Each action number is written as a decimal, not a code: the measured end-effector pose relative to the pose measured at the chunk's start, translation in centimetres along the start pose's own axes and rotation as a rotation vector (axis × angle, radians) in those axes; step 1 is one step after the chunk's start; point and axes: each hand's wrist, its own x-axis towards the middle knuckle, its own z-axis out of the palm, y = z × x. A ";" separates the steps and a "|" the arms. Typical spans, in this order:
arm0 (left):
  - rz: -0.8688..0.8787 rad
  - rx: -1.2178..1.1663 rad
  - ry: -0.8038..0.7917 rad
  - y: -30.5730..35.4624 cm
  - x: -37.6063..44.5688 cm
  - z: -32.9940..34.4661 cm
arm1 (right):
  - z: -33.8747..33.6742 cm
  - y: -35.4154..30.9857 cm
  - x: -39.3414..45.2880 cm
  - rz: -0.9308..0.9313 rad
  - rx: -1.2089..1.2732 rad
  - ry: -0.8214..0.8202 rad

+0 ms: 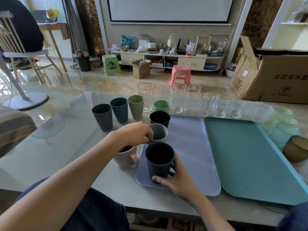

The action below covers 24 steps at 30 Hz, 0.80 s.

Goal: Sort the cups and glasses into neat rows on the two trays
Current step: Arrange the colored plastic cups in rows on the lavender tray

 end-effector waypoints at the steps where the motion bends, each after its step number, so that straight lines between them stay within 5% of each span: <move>1: 0.007 -0.005 -0.006 0.1 0.0 0.0 | 0.2 0.2 0.1 -0.002 -0.008 -0.005; 15: 0.040 -0.157 -0.039 -0.3 0.1 -0.3 | 1.2 1.5 1.4 0.047 -0.082 0.005; 24: -0.083 -0.484 0.215 -2.2 -1.1 -2.6 | -4.5 1.2 2.4 0.101 -0.172 -0.200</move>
